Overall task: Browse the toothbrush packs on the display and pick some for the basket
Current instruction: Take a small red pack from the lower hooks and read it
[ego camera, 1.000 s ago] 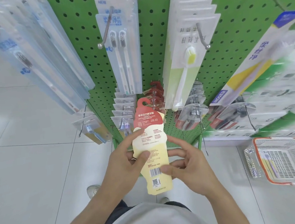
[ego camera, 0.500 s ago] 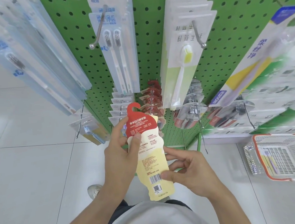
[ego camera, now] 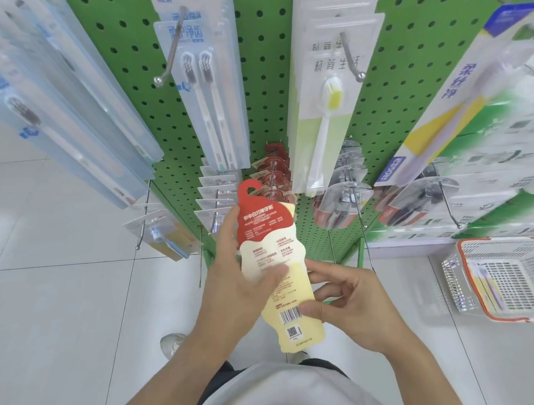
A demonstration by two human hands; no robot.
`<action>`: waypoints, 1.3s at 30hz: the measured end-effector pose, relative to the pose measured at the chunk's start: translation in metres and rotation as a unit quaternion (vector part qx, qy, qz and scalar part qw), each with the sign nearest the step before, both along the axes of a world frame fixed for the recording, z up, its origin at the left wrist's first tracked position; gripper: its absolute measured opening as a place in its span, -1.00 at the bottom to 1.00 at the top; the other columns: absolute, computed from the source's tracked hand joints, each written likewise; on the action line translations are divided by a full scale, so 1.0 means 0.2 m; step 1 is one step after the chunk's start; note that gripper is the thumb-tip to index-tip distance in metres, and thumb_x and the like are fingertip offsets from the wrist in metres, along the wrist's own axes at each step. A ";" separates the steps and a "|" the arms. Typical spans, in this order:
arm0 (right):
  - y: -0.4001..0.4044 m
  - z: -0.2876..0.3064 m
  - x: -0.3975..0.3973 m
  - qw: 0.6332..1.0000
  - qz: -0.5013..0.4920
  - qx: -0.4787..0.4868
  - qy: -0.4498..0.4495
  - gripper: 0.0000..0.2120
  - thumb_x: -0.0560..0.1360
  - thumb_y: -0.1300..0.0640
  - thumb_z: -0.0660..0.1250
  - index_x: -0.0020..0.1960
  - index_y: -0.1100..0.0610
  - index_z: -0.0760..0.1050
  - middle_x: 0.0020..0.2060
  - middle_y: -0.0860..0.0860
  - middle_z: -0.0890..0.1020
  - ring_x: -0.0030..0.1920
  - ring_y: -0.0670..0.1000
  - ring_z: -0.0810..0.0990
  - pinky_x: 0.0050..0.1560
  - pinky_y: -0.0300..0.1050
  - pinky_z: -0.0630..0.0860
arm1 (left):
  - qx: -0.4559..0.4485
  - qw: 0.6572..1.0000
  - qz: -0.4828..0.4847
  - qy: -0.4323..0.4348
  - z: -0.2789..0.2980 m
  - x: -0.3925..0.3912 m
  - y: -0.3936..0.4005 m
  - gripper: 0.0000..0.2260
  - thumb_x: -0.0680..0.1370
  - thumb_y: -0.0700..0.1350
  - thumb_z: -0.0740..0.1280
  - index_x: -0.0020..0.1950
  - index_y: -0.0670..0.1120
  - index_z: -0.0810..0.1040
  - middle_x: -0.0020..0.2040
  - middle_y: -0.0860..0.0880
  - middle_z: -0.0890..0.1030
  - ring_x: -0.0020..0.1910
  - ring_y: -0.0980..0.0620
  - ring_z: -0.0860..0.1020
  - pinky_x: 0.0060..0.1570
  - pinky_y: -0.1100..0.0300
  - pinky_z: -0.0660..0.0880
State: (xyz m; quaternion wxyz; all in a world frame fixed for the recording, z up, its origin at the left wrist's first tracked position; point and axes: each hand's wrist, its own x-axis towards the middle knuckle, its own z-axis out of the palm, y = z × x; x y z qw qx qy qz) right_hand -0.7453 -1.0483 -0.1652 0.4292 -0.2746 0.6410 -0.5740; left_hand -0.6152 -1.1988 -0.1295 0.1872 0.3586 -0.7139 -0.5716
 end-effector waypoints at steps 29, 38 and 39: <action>-0.06 0.00 0.11 0.969 -0.102 -0.028 0.224 -0.67 0.53 0.06 0.49 0.26 -0.15 0.57 0.03 -0.19 0.60 0.12 -0.03 0.62 0.04 -0.21 0.55 | 0.112 0.992 0.047 -0.025 -0.07 0.06 0.05 -0.87 0.61 -0.15 0.37 -0.08 -0.10 0.68 -0.23 -0.09 0.74 -0.28 -0.02 0.67 -0.24 0.23 0.53; -0.22 -0.11 0.04 0.979 -0.167 -0.004 0.119 -0.76 0.57 0.20 0.42 0.12 -0.12 0.65 -0.20 -0.08 0.70 -0.19 -0.01 0.65 -0.22 -0.12 0.53 | 0.099 0.993 0.012 -0.060 -0.17 0.00 0.01 -0.87 0.60 -0.18 0.40 0.10 0.00 0.58 -0.08 0.02 0.74 -0.10 -0.06 0.71 -0.05 0.07 0.64; -0.23 -0.12 0.04 0.978 -0.169 -0.005 0.120 -0.75 0.57 0.22 0.42 0.11 -0.12 0.65 -0.21 -0.08 0.70 -0.20 -0.01 0.65 -0.21 -0.14 0.52 | 0.092 0.994 0.015 -0.061 -0.19 0.00 0.00 -0.83 0.59 -0.18 0.41 0.15 -0.02 0.56 -0.06 0.02 0.73 -0.11 -0.01 0.70 -0.06 0.07 0.65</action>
